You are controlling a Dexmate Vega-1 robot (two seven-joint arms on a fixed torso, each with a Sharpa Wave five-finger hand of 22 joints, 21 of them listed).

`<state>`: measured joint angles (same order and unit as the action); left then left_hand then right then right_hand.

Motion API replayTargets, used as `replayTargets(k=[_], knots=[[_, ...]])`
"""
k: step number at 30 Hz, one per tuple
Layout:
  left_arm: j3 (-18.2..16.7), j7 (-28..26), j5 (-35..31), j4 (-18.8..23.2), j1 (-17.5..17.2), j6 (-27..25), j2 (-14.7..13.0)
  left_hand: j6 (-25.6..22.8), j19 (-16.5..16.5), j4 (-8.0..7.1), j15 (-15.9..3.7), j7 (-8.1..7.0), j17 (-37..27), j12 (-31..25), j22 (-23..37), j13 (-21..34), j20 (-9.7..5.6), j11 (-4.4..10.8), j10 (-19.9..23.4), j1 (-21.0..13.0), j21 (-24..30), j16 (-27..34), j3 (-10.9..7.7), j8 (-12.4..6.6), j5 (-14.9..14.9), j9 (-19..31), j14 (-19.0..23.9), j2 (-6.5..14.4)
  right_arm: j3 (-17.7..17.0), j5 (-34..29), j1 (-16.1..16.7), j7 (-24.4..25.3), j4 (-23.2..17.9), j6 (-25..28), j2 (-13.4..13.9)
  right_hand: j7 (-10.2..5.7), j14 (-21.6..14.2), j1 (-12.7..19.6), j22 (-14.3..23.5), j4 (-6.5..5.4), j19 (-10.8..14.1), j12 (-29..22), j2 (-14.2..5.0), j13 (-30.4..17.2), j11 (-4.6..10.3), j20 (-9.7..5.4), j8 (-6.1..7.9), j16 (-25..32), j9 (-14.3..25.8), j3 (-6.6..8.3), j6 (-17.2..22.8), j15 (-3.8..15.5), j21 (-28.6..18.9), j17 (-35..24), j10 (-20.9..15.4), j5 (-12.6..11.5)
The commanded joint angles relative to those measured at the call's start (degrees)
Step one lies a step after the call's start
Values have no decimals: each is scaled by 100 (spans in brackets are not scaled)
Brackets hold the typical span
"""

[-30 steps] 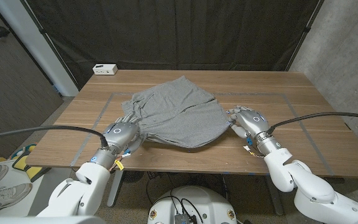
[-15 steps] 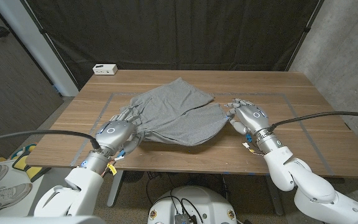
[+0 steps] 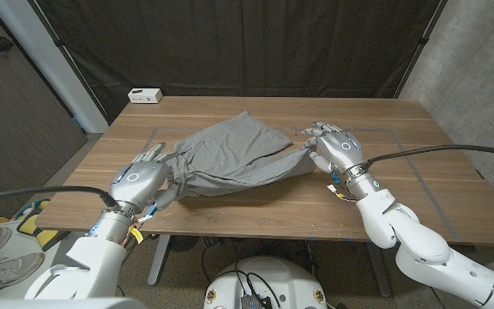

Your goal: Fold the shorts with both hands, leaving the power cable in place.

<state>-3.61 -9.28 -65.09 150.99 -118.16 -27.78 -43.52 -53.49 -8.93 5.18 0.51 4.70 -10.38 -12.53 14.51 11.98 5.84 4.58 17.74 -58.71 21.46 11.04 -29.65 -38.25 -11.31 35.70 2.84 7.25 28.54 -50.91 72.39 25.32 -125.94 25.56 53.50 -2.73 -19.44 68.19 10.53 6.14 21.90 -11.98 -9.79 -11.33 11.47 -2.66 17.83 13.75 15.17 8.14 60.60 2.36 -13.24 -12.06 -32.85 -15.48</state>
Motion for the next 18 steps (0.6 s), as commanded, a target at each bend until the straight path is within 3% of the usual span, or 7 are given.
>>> replayTargets(k=[1, 10, 18], knots=[[-735, 4, 307, -222, 177, 627, 1070, -297, -50, 50, -4, -214, -7, -42, 7, 6, 0, 14, 86, -33, 70, 23, -22, -40, -64, -24, 83, -62, 238, -380, -660, -430, 346, -512, -342, 119, -45, 58, 21, -29, 1, 20, -3, -14, 27, -66, 58, 15, 70, -8, 193, 1022, 3, -22, -47, -28], [-724, -264, 347, -527, 614, 783, 1332, -324, -128, 89, -59, -206, -8, -53, 3, 1, 17, 68, 160, -14, 124, 38, -51, -44, -85, -83, 164, -92, 313, -489, -986, -351, 542, -651, -532, 111, -43, 64, 19, -31, 0, 24, 6, -13, 29, -64, 43, 25, 55, -28, 206, 1020, 6, -34, -54, -25], [-482, -818, 130, -842, 964, 546, 1611, -307, -177, 115, -81, -209, -9, -57, 1, -2, 45, 79, 209, 4, 165, 44, -78, -50, -97, -101, 222, -107, 431, -608, -1410, -444, 768, -771, -695, 90, -62, 83, 18, -31, -7, 26, -1, -12, 29, -57, 43, 44, 59, -38, 228, 1029, 10, -47, -62, -26]])
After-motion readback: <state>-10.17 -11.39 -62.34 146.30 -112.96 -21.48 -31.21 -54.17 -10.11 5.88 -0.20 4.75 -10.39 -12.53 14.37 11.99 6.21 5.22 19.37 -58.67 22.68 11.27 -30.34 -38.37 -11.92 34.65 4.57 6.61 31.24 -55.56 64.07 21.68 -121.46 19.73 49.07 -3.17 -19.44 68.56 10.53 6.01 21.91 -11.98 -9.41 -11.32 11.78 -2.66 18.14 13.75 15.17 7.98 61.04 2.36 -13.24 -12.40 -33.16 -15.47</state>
